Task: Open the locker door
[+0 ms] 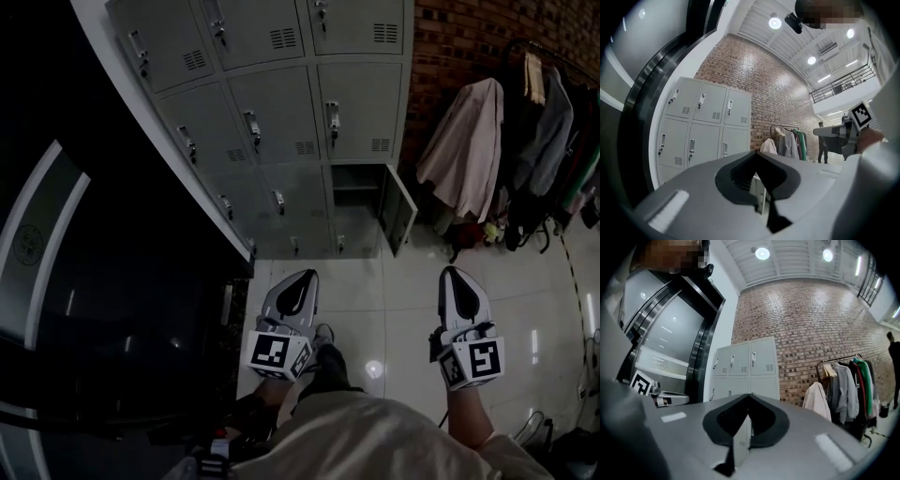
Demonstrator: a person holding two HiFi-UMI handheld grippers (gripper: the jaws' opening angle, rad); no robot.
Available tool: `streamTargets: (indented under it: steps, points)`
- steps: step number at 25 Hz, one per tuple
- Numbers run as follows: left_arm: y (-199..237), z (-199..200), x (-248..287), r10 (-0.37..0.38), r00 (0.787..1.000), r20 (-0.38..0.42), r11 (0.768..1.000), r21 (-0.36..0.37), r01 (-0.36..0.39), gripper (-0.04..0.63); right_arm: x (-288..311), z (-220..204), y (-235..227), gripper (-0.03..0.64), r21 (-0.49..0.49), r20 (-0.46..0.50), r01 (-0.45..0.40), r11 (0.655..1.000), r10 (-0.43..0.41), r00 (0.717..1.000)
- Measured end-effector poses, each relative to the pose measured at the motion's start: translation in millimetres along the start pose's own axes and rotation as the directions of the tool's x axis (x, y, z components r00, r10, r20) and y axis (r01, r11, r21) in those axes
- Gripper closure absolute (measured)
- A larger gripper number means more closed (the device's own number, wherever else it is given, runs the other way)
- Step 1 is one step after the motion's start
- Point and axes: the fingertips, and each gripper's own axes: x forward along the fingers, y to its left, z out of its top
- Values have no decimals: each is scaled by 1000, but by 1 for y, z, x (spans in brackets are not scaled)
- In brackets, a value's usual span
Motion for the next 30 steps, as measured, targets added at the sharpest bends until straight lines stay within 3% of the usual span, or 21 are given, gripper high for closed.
streamTargets:
  steps: [5,11,23,30]
  points:
    - [-63,34,-49,-14,1000,-1,1000,23,14,540,-75,32,12,615,23,-2,10,1000,-10,1000]
    - [-105,77,-91,-35,999,0,999,40,35,540,-127,80,30,615,32,30,8,999,-9,1000]
    - [-114,111,-144,-60,998,8,997,56,60,540,-168,105,68,615,37,22,35,999,-36,999]
    - [-90,112,-173,-53,998,-30,997,60,54,540,-160,105,101,615,46,21,23,999,-24,1000]
